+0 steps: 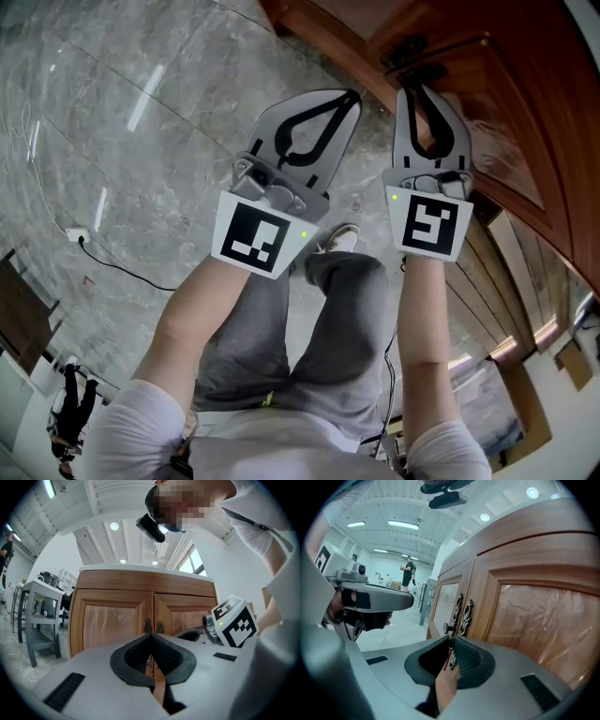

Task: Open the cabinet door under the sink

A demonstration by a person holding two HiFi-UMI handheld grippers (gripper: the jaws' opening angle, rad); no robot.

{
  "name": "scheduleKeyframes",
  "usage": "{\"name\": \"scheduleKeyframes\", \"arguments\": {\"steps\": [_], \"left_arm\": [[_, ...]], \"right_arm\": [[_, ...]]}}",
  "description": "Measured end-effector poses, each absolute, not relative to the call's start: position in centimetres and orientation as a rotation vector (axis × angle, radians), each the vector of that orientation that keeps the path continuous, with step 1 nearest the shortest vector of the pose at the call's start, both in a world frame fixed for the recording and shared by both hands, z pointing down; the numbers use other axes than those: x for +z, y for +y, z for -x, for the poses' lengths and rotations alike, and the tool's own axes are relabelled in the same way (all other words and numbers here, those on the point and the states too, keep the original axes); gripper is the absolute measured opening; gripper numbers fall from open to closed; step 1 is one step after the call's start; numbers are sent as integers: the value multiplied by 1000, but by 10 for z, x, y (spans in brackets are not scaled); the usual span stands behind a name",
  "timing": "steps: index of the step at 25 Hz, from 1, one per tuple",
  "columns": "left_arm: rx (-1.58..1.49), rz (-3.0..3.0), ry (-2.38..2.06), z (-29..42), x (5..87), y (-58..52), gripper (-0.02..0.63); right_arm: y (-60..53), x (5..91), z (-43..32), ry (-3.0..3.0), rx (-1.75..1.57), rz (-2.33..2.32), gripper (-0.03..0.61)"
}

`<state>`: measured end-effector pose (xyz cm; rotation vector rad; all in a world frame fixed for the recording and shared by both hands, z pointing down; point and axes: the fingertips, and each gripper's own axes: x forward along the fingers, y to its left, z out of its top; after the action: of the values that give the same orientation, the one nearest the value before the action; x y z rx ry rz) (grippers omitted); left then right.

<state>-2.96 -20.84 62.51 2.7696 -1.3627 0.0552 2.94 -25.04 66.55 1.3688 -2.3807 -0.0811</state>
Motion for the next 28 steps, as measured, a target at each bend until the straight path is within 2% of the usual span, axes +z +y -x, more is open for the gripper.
{"name": "scheduleKeyframes", "arguments": {"steps": [28], "left_arm": [[74,-2727,-1383,29,613,-171,14]], "right_arm": [[-191,661,-12,-2489,9,-1227,57]]}}
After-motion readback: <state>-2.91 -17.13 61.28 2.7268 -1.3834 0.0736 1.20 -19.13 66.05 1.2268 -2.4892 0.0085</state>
